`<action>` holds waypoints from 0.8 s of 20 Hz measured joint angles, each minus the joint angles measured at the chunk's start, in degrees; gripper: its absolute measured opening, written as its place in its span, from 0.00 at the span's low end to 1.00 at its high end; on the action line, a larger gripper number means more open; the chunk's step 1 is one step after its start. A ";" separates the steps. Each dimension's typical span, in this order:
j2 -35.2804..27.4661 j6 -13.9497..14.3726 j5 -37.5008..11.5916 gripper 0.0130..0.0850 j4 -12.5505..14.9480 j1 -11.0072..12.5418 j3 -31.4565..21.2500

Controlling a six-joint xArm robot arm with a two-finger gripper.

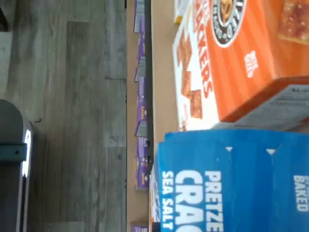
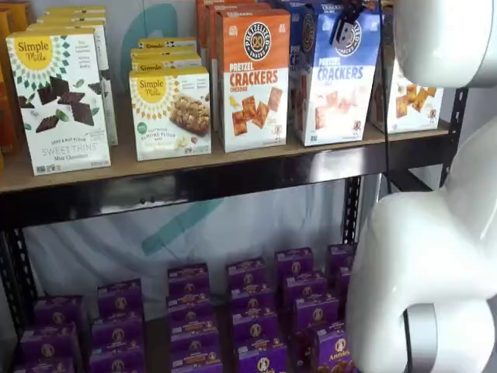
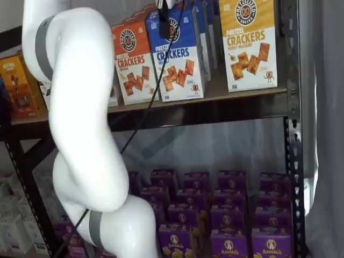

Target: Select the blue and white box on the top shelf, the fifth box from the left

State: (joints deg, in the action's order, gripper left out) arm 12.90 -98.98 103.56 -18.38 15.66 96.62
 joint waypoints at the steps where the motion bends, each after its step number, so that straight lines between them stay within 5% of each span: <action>1: 0.40 -0.01 0.55 0.56 -0.19 0.21 0.00; 8: 3.39 -0.39 5.78 0.56 -1.58 2.08 -0.36; 16: 8.35 -2.34 8.27 0.56 0.72 3.35 -4.34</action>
State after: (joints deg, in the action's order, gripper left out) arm 21.24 -101.32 111.83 -17.66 19.01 92.28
